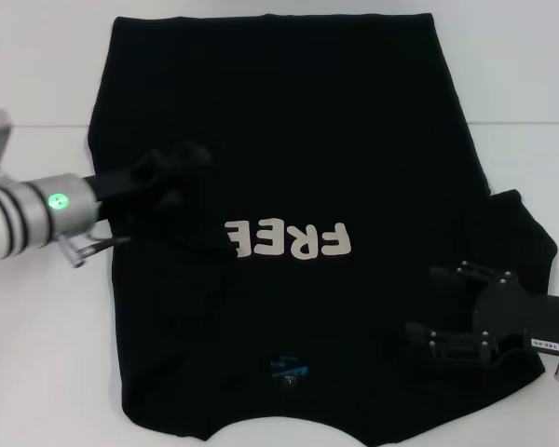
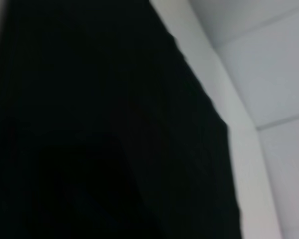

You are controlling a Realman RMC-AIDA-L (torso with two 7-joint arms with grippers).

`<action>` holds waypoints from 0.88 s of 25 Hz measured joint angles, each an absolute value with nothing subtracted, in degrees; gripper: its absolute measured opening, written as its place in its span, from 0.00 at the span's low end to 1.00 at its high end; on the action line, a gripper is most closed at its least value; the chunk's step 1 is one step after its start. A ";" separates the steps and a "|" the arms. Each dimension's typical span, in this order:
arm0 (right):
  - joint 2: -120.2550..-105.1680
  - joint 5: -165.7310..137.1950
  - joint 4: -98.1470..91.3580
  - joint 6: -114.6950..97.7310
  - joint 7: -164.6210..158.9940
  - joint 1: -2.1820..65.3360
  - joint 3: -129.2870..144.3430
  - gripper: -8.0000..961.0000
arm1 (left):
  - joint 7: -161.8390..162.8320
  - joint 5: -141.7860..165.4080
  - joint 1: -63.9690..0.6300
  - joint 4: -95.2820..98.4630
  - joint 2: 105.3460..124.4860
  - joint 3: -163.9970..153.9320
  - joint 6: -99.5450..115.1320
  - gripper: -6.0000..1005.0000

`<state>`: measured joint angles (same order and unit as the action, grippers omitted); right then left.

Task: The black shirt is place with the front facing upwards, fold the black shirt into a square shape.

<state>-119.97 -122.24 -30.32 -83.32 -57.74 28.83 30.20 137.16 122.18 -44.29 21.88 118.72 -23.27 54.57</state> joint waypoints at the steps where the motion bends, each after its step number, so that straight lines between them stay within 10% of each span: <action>1: -119.97 -122.24 -30.32 -83.32 -57.74 28.82 30.18 0.93 | 136.12 121.70 -45.16 21.84 119.35 -23.35 54.63 0.92; 7: -119.96 -122.26 -30.33 -83.28 -57.74 28.77 29.71 0.93 | 131.99 119.32 -46.17 21.82 120.29 -23.25 56.59 0.92; 16: -119.69 -122.24 -30.93 -83.07 -62.84 28.63 24.07 0.93 | 105.74 114.05 -36.79 24.38 116.15 -23.46 85.52 0.92; 22: -116.35 -123.62 -38.41 -83.17 -92.09 28.28 20.99 0.93 | 81.81 115.64 -29.32 30.76 116.53 -32.69 97.68 0.92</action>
<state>-116.35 -123.62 -38.41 -83.17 -92.09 28.28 20.99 81.80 115.64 -29.32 30.76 116.53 -32.69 97.68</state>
